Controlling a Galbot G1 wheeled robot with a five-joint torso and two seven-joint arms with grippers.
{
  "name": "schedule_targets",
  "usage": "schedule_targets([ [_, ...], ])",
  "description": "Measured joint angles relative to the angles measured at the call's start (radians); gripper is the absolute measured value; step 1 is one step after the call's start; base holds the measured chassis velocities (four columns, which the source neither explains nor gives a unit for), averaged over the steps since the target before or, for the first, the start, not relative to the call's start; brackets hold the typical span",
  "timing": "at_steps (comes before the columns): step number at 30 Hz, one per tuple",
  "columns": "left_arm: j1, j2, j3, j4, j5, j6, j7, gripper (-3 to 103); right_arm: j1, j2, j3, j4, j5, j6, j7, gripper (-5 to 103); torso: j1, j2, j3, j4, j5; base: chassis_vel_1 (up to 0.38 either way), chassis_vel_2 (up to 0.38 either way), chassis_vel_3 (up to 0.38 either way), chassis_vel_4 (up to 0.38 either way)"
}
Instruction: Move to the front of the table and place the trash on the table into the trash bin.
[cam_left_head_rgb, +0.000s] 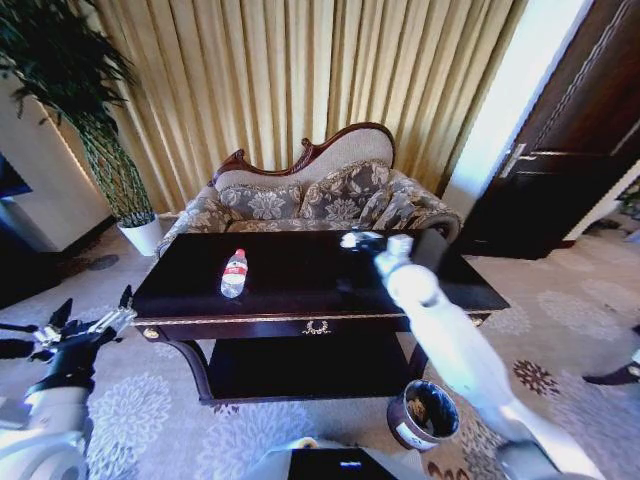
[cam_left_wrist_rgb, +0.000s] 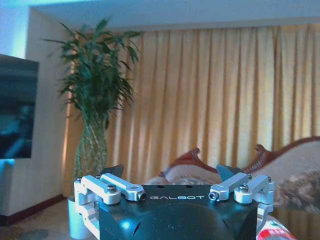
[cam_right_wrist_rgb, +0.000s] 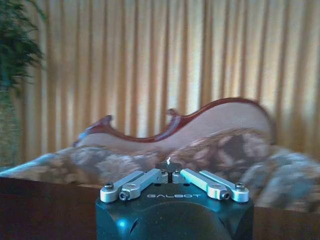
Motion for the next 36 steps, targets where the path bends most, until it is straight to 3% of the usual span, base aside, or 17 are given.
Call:
schedule_targets([
  [7, 0.015, 0.038, 0.024, 0.003, 0.002, -0.02, 0.001, 100, -0.164, -0.036, 0.133, 0.08, 0.025, 0.043, 0.028, 0, 0.0, 0.0, 0.0, 0.0004, 0.0001, 0.0, 0.0, 0.0, 0.0],
  [14, 0.009, 0.105, 0.004, 0.025, -0.038, -0.012, -0.019, 100, -0.369, 0.021, 0.266, 0.185, 0.006, 0.094, 0.03, 0, 0.0, 0.0, 0.0, 0.0004, -0.0003, 0.0, 0.0, 0.0, 0.0],
  [22, -0.001, 0.152, 0.007, 0.022, -0.055, 0.014, -0.031, 100, -0.585, 0.075, 0.405, 0.3, -0.034, 0.158, -0.02, 0, 0.0, 0.0, 0.0, 0.0002, -0.0003, 0.0, 0.0, 0.0, 0.0],
  [36, 0.021, 0.169, -0.025, 0.001, -0.076, 0.027, -0.041, 100, -0.63, 0.099, 0.414, 0.393, -0.037, 0.141, -0.015, 0, 0.0, 0.0, 0.0, 0.0004, -0.0002, 0.033, -0.025, -0.033, 0.03],
])
